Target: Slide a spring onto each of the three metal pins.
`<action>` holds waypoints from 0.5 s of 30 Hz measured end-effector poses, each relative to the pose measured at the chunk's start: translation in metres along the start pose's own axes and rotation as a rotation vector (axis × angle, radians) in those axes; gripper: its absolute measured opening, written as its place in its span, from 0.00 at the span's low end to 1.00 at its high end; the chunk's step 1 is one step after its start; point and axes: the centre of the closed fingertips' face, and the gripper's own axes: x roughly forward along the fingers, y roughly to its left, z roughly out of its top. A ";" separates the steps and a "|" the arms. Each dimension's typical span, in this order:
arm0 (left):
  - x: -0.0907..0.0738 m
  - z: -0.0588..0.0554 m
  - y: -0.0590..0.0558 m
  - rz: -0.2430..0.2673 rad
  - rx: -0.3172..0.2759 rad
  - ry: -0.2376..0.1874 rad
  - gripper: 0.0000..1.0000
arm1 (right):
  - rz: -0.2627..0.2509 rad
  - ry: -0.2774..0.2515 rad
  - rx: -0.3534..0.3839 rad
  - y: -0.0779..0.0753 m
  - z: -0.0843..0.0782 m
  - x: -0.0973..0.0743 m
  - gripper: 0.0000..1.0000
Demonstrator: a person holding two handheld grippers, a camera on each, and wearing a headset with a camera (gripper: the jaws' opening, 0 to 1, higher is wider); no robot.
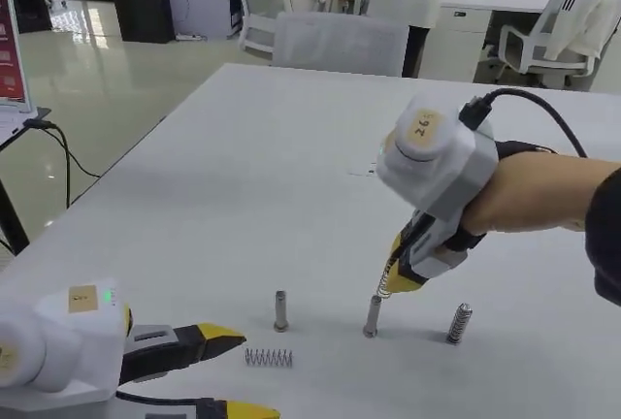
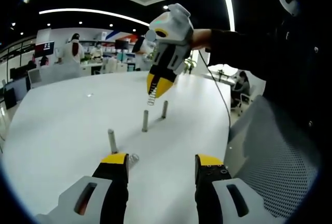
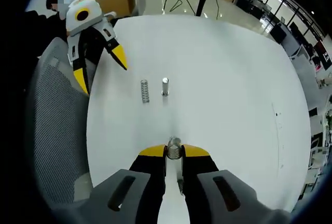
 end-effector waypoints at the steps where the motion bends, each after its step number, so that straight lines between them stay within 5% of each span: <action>1: 0.000 0.000 0.000 0.000 -0.001 -0.001 0.46 | 0.001 0.000 0.000 -0.001 0.000 0.003 0.08; 15: 0.000 -0.001 0.000 0.005 -0.005 0.004 0.45 | 0.017 0.035 0.003 -0.003 -0.008 0.016 0.08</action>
